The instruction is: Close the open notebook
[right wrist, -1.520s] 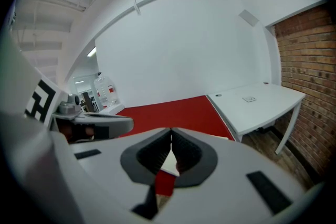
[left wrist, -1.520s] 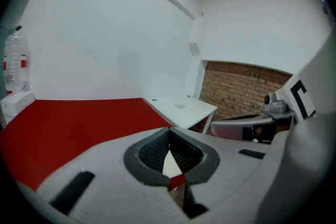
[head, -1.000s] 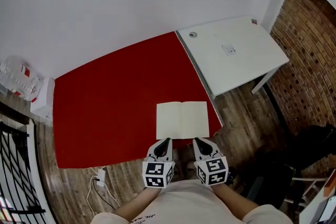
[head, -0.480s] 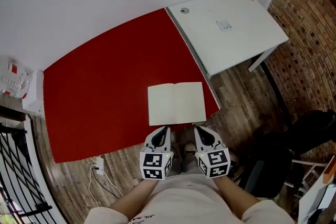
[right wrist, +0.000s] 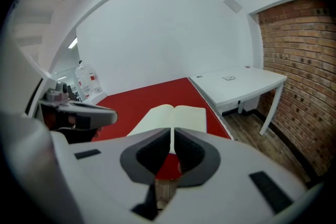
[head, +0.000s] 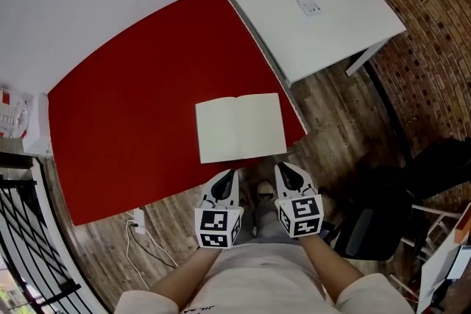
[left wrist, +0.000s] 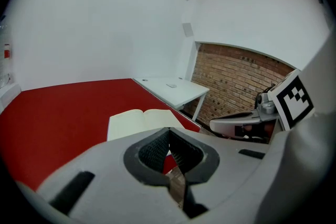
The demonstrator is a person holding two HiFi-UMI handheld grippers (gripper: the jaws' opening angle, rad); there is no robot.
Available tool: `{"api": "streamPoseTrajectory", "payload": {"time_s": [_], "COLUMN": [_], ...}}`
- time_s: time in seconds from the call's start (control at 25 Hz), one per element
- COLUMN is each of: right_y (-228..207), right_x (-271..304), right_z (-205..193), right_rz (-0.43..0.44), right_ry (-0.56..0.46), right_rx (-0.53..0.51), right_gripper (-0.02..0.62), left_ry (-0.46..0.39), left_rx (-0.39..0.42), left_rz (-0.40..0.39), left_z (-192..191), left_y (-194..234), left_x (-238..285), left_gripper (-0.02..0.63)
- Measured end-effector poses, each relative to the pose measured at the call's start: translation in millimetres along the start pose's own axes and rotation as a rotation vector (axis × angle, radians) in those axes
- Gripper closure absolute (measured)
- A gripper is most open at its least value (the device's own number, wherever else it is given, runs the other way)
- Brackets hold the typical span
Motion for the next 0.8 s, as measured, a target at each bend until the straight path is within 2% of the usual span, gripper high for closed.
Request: {"api": "streamPoseTrajectory", "payload": {"time_s": [0.44,0.72,0.8], "right_y": [-32,-56,-62], "right_x": [29,51,57], "right_z": [-31,-53,-58], "right_rz": [-0.071,-0.074,-0.063], "right_ry": [0.054,0.101,0.110], "right_rx": [0.070,0.135,0.183], "right_gripper": [0.585,0.526,0.513], "left_ry": [0.046,0.064,0.073], "left_rx": [0.008,0.020,0.023], "left_rz": [-0.035,-0.044,-0.044], "left_z": [-26,-34,-35], "left_y": [-7,-7,-6], "left_x": [33,48,49], "left_gripper": [0.600,0.600,0.600]}}
Point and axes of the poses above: the fingertips, and each gripper's own axes: x forward along the fingers, y to its left, z out of its top, the point moved 10 cm from there along -x, backward along the fingers, and after that the axes turned 4 degrees about z, right-handed, at the moved point
